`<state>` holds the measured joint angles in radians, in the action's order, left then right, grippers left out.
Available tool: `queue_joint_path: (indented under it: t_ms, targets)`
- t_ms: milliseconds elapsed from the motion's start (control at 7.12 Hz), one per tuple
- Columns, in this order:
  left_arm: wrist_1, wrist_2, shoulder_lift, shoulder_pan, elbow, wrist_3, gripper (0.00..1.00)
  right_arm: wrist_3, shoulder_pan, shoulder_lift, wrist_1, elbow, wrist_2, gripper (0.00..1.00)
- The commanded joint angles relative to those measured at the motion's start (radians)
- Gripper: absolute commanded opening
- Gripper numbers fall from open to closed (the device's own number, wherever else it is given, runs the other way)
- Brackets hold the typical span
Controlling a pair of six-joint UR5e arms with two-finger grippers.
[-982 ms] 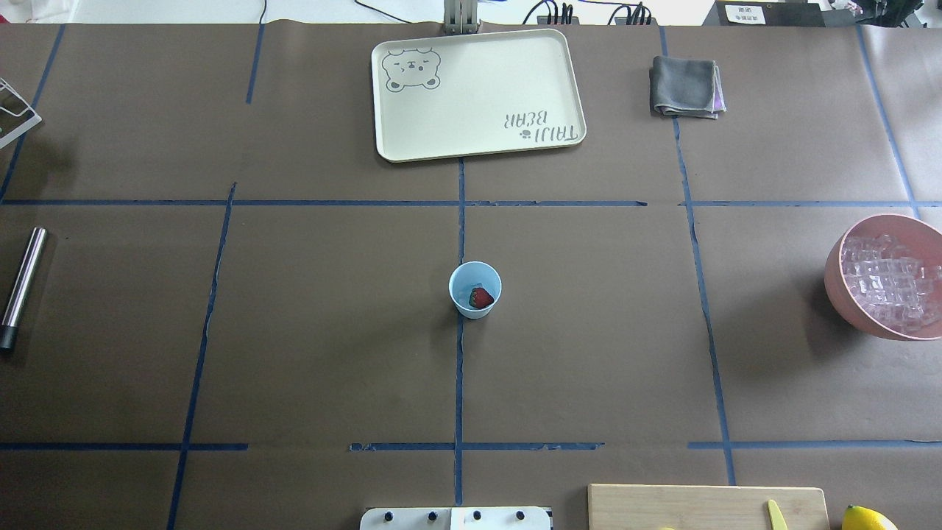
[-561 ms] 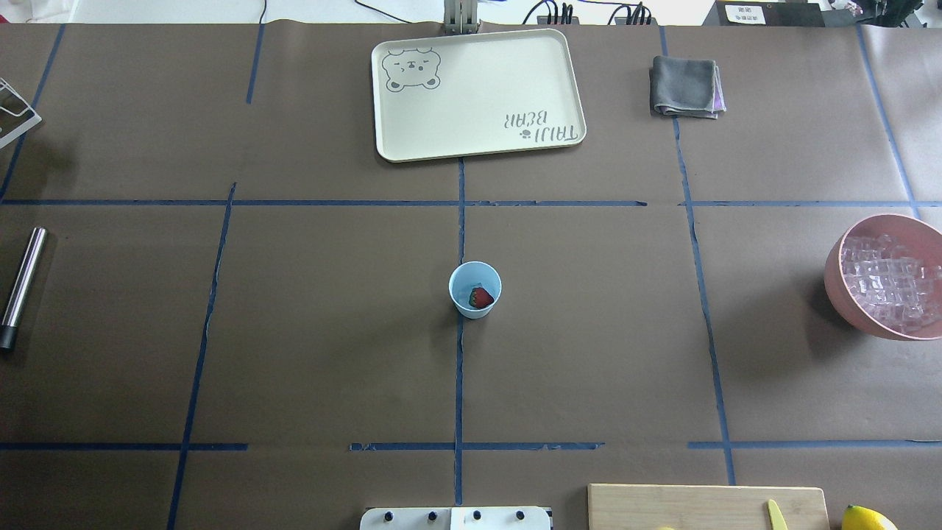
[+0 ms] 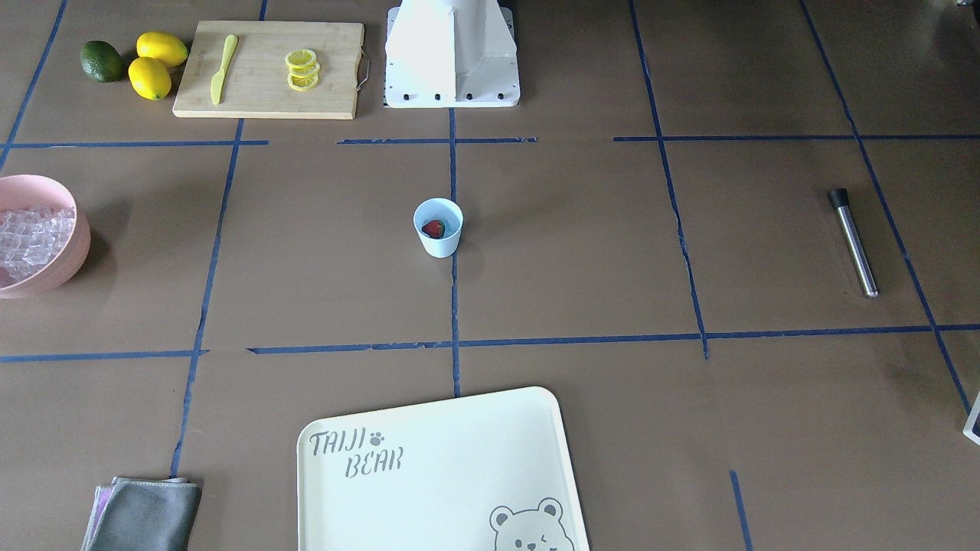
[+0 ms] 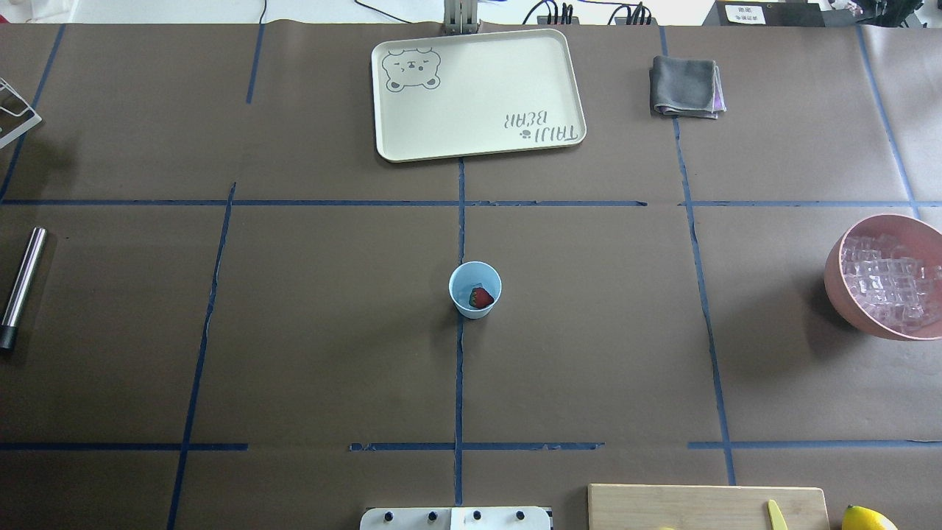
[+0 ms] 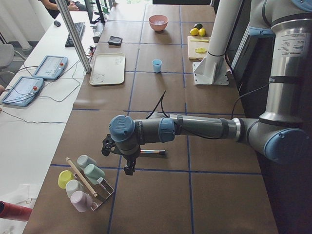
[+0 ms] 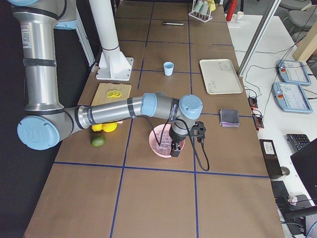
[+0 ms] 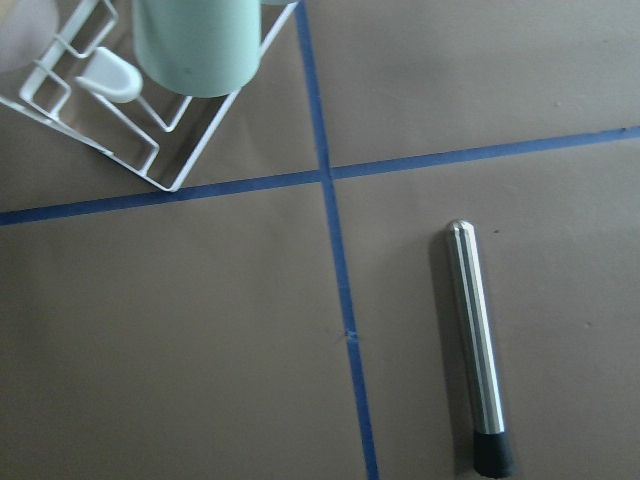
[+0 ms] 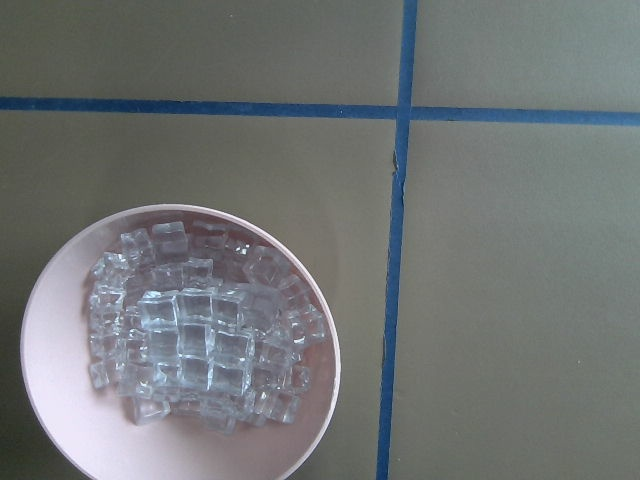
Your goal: Mash ice and strawberries in cup
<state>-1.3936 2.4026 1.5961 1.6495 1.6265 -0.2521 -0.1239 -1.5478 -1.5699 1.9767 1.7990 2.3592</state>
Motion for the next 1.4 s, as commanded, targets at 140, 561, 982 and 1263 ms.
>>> queue_joint_path:
  t_ms: [140, 561, 982, 1263]
  targets:
    - [-0.005, -0.005, 0.013, -0.017, 0.007, 0.143, 1.0, -0.005, -0.012, -0.067, -0.001, -0.003, 0.009, 1.0]
    - [-0.06, -0.005, 0.001, -0.028, 0.013, 0.139, 1.0, 0.006, -0.017, -0.153, -0.166, -0.023, 0.037, 1.0]
    - [-0.039, -0.008, -0.008, -0.037, 0.049, 0.14, 1.0, 0.007, -0.017, -0.144, -0.231, -0.046, 0.035, 1.0]
    - [0.0, -0.008, -0.027, -0.049, 0.091, 0.14, 1.0, 0.024, -0.017, -0.139, -0.231, -0.009, 0.037, 1.0]
